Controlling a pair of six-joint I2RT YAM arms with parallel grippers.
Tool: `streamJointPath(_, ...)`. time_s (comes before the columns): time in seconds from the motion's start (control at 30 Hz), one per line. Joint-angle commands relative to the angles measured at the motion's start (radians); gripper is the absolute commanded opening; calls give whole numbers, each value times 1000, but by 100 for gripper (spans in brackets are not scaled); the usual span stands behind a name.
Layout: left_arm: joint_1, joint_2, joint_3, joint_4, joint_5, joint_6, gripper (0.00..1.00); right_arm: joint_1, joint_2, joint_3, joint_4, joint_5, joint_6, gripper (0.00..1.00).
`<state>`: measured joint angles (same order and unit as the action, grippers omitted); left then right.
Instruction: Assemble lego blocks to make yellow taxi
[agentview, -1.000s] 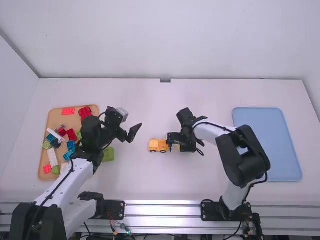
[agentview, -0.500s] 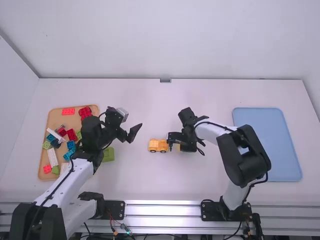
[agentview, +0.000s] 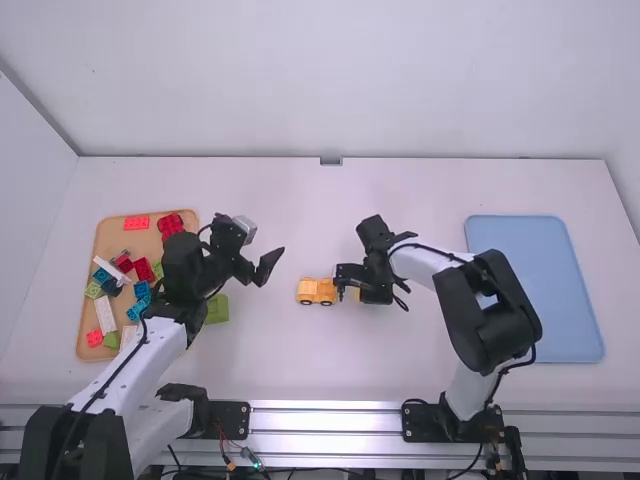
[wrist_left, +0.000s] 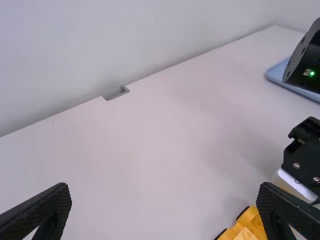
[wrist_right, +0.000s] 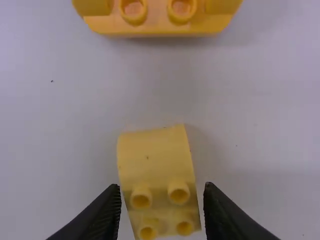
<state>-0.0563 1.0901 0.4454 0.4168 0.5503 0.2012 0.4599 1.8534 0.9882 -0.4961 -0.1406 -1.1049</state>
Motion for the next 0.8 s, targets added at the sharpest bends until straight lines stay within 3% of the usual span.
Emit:
streamJointPath(0.0,2,-13,-2,0,19,-4,99,5,11,20,-2,-13,8,41)
streamJointPath(0.23,2,-13,-2,0,39,-3,99,5,11,20,-9,-20,19,29)
streamJointPath(0.37,2,-13,-2,3,44,-5,99,7,11,19,-5,-16,56,30)
streamJointPath(0.53,2,-13,-2,0,44,-4,99,6,11,10,-6,-16,73,37)
streamJointPath(0.63,2,-13,-2,1,43,-13,99,6,11,10,-6,-11,96,29)
streamJointPath(0.77,2,-13,-2,9,44,-33,99,6,11,10,-1,-12,152,28)
